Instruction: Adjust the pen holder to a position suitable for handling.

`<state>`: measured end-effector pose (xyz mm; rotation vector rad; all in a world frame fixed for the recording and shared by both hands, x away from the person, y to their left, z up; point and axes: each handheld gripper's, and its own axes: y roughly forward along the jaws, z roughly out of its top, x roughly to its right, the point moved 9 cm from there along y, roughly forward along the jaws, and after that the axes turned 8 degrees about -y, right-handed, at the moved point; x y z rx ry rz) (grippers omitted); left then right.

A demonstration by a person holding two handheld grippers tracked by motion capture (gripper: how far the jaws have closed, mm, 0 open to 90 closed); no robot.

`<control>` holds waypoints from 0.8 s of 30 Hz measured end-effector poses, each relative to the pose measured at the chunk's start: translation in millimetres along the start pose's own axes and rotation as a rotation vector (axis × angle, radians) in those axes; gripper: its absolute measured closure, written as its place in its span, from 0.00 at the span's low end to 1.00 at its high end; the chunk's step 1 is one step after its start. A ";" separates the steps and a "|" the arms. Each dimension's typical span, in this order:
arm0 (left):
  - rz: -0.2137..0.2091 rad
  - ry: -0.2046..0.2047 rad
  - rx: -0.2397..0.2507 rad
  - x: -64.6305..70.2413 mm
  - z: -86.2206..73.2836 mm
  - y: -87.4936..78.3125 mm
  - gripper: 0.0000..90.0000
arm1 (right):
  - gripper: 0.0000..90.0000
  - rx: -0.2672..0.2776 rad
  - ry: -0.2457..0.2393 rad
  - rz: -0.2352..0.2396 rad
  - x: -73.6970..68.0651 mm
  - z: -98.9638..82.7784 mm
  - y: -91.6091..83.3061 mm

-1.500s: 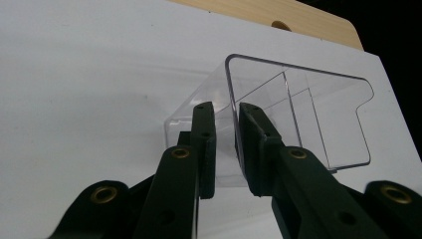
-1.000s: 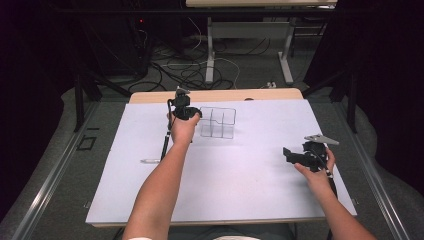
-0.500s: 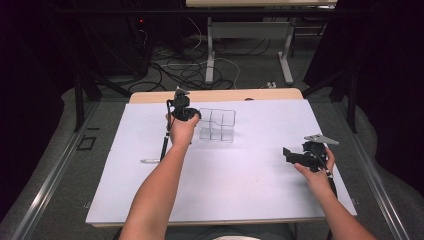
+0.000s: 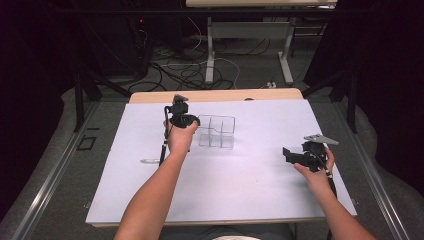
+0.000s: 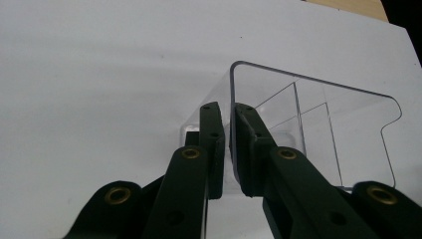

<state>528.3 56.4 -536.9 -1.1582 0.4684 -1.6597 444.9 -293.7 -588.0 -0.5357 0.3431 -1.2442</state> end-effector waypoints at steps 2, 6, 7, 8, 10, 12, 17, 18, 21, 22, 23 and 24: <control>0.003 0.003 -0.001 -1.5 -2.0 -2.2 0.92 | 0.10 -0.001 -0.001 0.003 -0.2 -0.1 -0.1; -0.002 -0.014 -0.007 -1.2 -7.4 -5.8 0.92 | 0.10 0.000 -0.002 0.003 -0.6 0.2 -0.3; -0.009 -0.016 -0.006 -1.0 -10.0 -7.2 0.92 | 0.10 -0.001 -0.002 0.002 -0.5 0.1 -0.3; -0.010 -0.021 -0.006 -1.0 -11.6 -8.1 0.92 | 0.10 -0.001 -0.001 0.003 -0.6 0.0 -0.2; -0.009 -0.016 -0.006 -0.3 -14.9 -9.3 0.92 | 0.10 -0.002 0.000 0.001 -0.7 -0.1 -0.1; -0.008 -0.012 -0.007 -0.1 -18.1 -10.7 0.92 | 0.10 0.000 -0.006 -0.001 -0.3 -0.1 0.1; -0.024 -0.020 -0.019 2.3 -26.2 -13.8 0.91 | 0.10 -0.002 -0.005 0.003 -1.0 -0.4 0.0; -0.024 -0.020 -0.019 2.3 -26.2 -13.8 0.91 | 0.10 -0.003 -0.002 0.003 -1.2 -0.4 0.1; -0.045 -0.027 -0.025 5.6 -32.6 -14.4 0.91 | 0.10 -0.002 -0.004 0.003 -1.1 -0.4 0.3; -0.052 -0.020 -0.032 6.0 -34.7 -14.6 0.90 | 0.10 -0.003 -0.002 0.003 -1.2 -0.6 0.3; -0.066 -0.018 -0.031 7.5 -35.7 -14.0 0.90 | 0.10 -0.005 0.002 0.003 -1.7 -0.8 0.4; -0.065 -0.017 -0.038 7.3 -37.1 -14.6 0.90 | 0.10 -0.005 -0.002 0.003 -1.2 -0.9 0.6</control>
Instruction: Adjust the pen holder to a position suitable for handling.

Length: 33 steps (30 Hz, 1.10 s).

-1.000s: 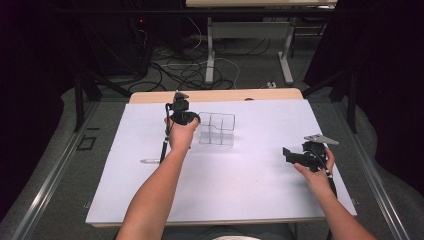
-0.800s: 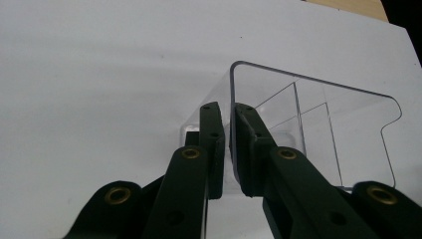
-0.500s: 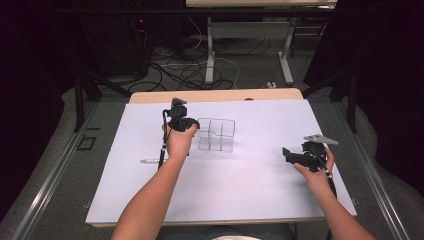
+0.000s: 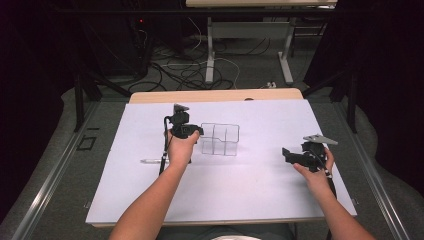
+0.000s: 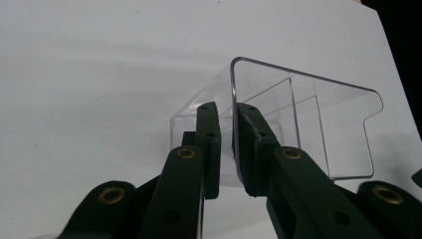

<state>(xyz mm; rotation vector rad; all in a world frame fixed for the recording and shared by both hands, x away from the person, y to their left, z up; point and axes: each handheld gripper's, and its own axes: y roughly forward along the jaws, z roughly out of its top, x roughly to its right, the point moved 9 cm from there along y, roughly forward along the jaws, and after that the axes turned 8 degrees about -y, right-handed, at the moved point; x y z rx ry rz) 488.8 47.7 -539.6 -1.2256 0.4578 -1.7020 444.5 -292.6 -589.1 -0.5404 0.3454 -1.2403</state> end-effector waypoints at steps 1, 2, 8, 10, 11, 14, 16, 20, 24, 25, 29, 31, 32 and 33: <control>-0.006 -0.001 -0.005 0.2 -0.9 -0.3 0.89 | 0.10 0.000 -0.001 0.001 0.0 -0.1 0.2; -0.015 -0.002 -0.009 0.4 -1.8 -0.6 0.89 | 0.10 -0.001 0.001 0.001 -0.1 -0.3 0.2; -0.056 -0.019 -0.020 0.8 -4.9 -4.4 0.87 | 0.11 -0.004 0.001 0.003 -0.8 -0.6 0.4; -0.059 -0.020 -0.020 1.7 -5.1 -6.2 0.86 | 0.11 -0.005 0.002 0.003 -1.1 -0.7 0.8; -0.064 -0.016 -0.017 2.3 -5.2 -6.9 0.85 | 0.11 -0.005 0.000 0.002 -1.0 -0.8 1.0; -0.068 -0.009 -0.023 3.1 -7.7 -6.6 0.85 | 0.11 -0.004 0.000 0.001 -1.6 -0.5 1.4; -0.071 -0.013 -0.027 4.5 -10.0 -5.2 0.85 | 0.11 -0.006 -0.006 0.004 -2.0 -0.6 1.3; -0.087 -0.005 -0.040 7.4 -13.4 -3.9 0.85 | 0.11 -0.007 -0.005 0.004 -2.5 -0.8 1.6; -0.092 -0.001 -0.036 9.1 -13.6 -4.0 0.84 | 0.11 -0.006 -0.005 0.004 -2.4 -0.8 1.7; -0.101 -0.003 -0.036 9.0 -13.2 -4.1 0.83 | 0.11 -0.006 -0.006 0.003 -2.1 -0.9 1.8; -0.114 0.000 -0.040 9.5 -13.0 -4.4 0.81 | 0.11 -0.006 -0.005 0.004 -2.1 -0.7 1.3; -0.114 0.004 -0.035 9.8 -13.2 -4.8 0.79 | 0.11 -0.004 -0.004 0.005 -2.1 -0.3 1.1; -0.109 0.018 -0.036 8.6 -13.4 -5.5 0.78 | 0.11 -0.003 -0.004 0.006 -2.2 -0.3 1.0; -0.107 0.015 -0.025 8.5 -13.0 -5.7 0.77 | 0.11 -0.003 -0.004 0.006 -2.2 -0.3 1.1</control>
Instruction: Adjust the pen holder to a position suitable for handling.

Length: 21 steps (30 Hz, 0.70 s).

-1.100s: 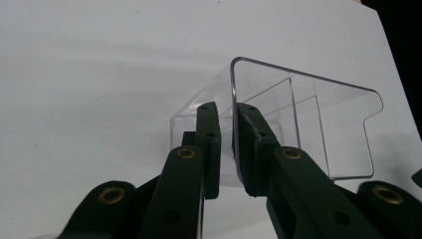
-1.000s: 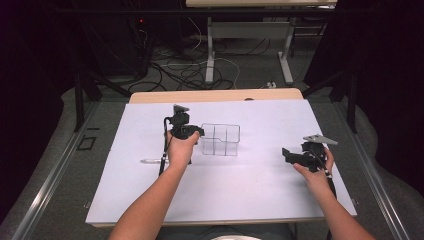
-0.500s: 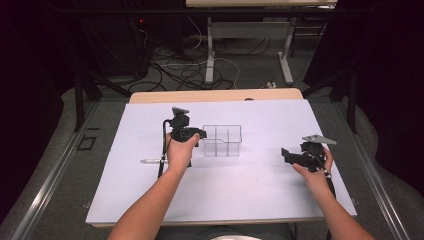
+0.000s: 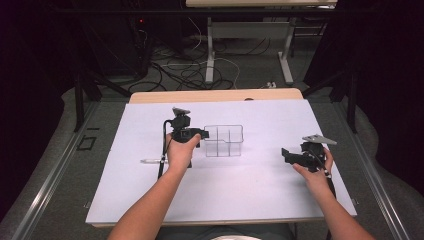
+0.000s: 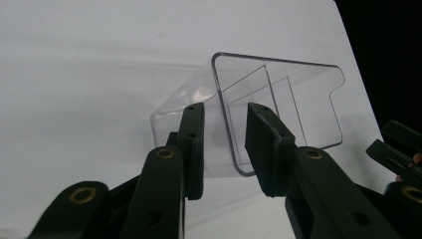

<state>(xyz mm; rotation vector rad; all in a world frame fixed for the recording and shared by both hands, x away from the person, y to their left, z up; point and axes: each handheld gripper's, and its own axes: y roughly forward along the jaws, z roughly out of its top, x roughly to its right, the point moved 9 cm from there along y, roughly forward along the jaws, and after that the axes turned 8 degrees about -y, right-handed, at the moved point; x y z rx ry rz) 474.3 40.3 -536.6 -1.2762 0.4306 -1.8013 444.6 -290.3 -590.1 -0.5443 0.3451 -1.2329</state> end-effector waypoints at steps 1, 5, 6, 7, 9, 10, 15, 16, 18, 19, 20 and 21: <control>0.000 0.000 0.000 0.0 0.0 0.0 0.75 | 0.11 -0.001 0.003 -0.001 -0.1 -0.2 0.0; -0.006 0.009 0.009 -7.1 0.9 -6.3 0.72 | 0.11 -0.001 0.006 -0.003 0.0 -0.2 -0.2; -0.010 0.000 0.012 -8.2 1.0 -7.5 0.71 | 0.11 0.000 0.006 -0.003 -0.1 -0.1 -0.2; -0.011 -0.005 0.020 -9.9 1.7 -8.6 0.70 | 0.11 0.000 0.006 -0.003 -0.1 -0.1 -0.3; -0.029 0.003 0.009 -13.1 1.0 -11.6 0.67 | 0.11 -0.002 0.005 -0.002 -0.2 -0.5 -0.1; -0.039 -0.007 0.012 -13.2 0.9 -12.3 0.66 | 0.11 -0.004 0.001 -0.001 -0.2 -0.8 -0.1; -0.041 0.017 0.040 -16.7 1.0 -18.4 0.64 | 0.11 -0.004 -0.001 -0.001 -0.9 -0.7 0.2; -0.041 0.017 0.040 -16.7 1.0 -18.4 0.63 | 0.11 -0.004 -0.002 -0.001 -0.9 -0.8 0.2; -0.045 0.028 0.055 -19.1 0.5 -22.5 0.61 | 0.11 -0.004 -0.001 -0.001 -0.8 -0.9 0.3; -0.048 0.045 0.056 -20.7 0.1 -24.6 0.60 | 0.11 -0.005 -0.001 -0.002 -0.7 -0.9 0.3; -0.048 0.045 0.056 -20.7 0.1 -24.6 0.59 | 0.11 -0.005 -0.001 -0.002 -0.7 -1.0 0.2; -0.046 0.048 0.072 -23.5 0.1 -28.6 0.58 | 0.11 -0.004 -0.001 -0.002 -0.9 -0.9 0.1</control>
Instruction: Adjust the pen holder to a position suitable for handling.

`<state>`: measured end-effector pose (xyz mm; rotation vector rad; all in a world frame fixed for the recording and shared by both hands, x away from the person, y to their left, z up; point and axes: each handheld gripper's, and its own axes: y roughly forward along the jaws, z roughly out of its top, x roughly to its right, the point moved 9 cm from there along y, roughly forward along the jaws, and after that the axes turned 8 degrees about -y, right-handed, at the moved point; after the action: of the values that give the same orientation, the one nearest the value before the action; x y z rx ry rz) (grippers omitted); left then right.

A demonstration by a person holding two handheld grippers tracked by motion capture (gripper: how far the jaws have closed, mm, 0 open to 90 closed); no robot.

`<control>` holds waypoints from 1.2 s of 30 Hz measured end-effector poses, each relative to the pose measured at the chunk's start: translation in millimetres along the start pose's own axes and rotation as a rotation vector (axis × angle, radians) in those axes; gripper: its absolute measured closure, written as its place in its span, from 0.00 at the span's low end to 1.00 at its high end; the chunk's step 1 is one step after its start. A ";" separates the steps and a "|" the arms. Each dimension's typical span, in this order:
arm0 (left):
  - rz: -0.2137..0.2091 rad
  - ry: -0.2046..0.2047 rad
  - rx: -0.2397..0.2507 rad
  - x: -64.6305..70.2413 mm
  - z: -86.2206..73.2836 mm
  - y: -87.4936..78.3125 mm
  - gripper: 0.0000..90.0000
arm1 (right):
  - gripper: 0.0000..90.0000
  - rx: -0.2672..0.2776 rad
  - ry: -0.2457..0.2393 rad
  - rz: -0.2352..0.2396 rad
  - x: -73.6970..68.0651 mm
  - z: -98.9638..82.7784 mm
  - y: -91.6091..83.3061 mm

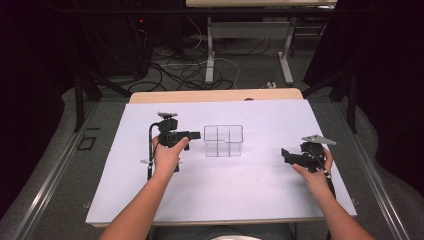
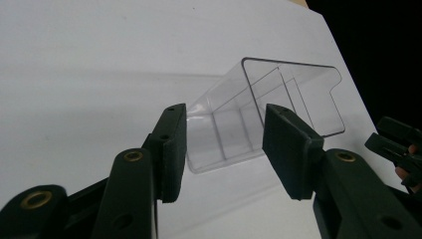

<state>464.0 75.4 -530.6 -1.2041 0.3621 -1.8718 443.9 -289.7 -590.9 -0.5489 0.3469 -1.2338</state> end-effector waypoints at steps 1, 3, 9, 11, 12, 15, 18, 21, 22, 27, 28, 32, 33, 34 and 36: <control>-0.001 0.002 0.011 -1.5 0.5 -1.7 0.57 | 0.11 0.000 0.000 0.000 -0.2 0.0 -0.1; -0.007 0.009 0.012 -4.6 0.0 -5.9 0.55 | 0.11 0.000 0.001 0.000 -0.4 -0.1 0.2; -0.010 0.032 0.063 -14.1 1.7 -16.0 0.49 | 0.11 -0.002 -0.004 -0.001 -1.1 -0.4 0.6; -0.018 0.039 0.069 -17.7 1.6 -20.2 0.48 | 0.11 -0.002 -0.003 0.001 -1.3 -0.4 0.4; -0.018 0.039 0.069 -17.7 1.6 -20.2 0.48 | 0.11 -0.001 -0.004 0.001 -1.3 -0.4 0.3; -0.019 0.055 0.089 -25.5 3.0 -27.1 0.47 | 0.11 -0.005 -0.004 0.001 -1.2 -1.0 0.4; -0.018 0.067 0.101 -29.3 4.2 -31.9 0.45 | 0.11 -0.006 -0.004 0.001 -1.7 -1.1 0.6; -0.009 0.093 0.118 -35.4 4.9 -37.6 0.42 | 0.11 -0.005 -0.005 0.003 -2.2 -0.9 0.5; 0.020 0.142 0.121 -42.3 4.1 -41.1 0.41 | 0.11 -0.002 -0.006 0.003 -2.5 -0.2 0.3; 0.070 0.243 0.103 -60.5 2.1 -46.7 0.38 | 0.11 0.000 -0.002 0.002 -1.4 -0.1 -0.3; 0.070 0.243 0.103 -60.5 2.1 -46.7 0.37 | 0.11 0.000 -0.002 0.002 -1.4 -0.1 -0.3; 0.119 0.320 0.108 -72.5 3.2 -50.1 0.35 | 0.11 0.001 -0.003 0.003 -1.8 0.2 -0.4; 0.119 0.320 0.108 -72.5 3.2 -50.1 0.34 | 0.11 0.001 -0.003 0.003 -1.8 0.2 -0.4; 0.113 0.329 0.112 -72.8 3.9 -50.9 0.34 | 0.11 0.001 -0.003 0.004 -1.9 0.3 -0.4; 0.113 0.331 0.115 -73.7 4.4 -53.4 0.34 | 0.11 0.001 -0.003 0.005 -2.0 0.4 -0.4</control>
<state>453.1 165.6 -538.9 -0.7806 0.4845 -1.9642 443.2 -287.7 -590.4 -0.5489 0.3447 -1.2284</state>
